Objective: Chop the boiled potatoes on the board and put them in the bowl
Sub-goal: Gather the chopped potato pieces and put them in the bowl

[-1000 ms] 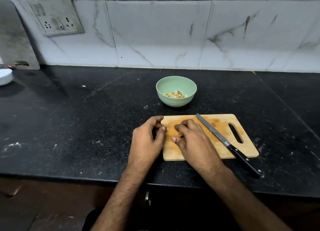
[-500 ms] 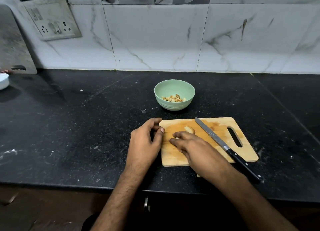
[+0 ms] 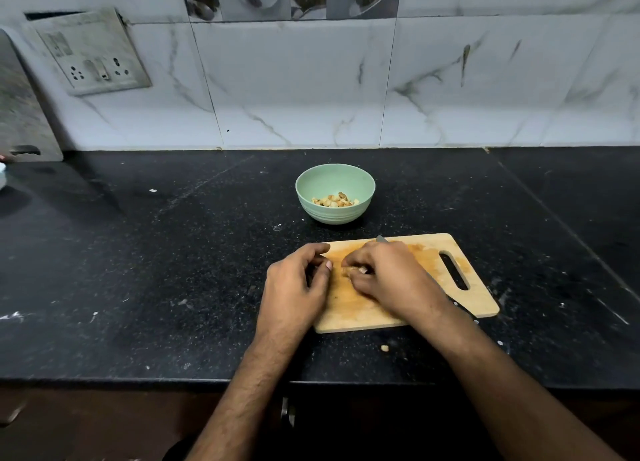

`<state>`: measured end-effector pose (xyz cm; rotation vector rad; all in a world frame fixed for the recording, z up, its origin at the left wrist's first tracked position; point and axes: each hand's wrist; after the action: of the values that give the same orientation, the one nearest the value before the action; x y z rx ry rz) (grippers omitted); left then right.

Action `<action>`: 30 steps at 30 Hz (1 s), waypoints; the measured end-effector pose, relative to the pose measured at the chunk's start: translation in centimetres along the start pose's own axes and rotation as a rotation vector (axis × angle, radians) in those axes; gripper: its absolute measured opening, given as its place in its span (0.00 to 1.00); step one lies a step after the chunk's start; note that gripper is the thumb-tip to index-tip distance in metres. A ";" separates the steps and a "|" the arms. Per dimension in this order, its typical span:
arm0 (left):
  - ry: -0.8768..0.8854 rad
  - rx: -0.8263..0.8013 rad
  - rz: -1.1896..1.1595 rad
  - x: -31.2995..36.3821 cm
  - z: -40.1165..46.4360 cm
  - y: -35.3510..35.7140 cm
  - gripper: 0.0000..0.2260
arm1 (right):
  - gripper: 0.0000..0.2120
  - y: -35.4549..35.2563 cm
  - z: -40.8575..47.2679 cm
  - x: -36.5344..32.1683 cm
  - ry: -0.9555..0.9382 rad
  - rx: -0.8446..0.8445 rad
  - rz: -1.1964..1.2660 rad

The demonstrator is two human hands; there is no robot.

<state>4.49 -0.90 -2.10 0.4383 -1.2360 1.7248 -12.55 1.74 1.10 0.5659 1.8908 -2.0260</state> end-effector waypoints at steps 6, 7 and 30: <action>0.004 -0.024 0.012 0.0 0.3 -0.3 0.12 | 0.06 -1.0 0.1 0.4 0.187 -0.011 0.352; 0.005 -0.042 0.016 0.0 0.3 -0.2 0.12 | 0.06 -1.0 0.0 0.5 0.201 -0.027 0.401; 0.116 -0.607 0.188 1.4 4.7 0.2 0.03 | 0.05 -1.1 -0.3 3.0 0.285 0.011 0.730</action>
<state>2.61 -4.31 0.83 -0.1399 -1.6664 1.4025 -15.63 2.23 0.58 1.3690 1.4790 -1.5227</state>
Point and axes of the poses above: each hand's wrist, its own z-axis towards the middle knuckle, its own y-axis out of the palm, x = y × z, and after that the axes turned 5 degrees about y, right-handed
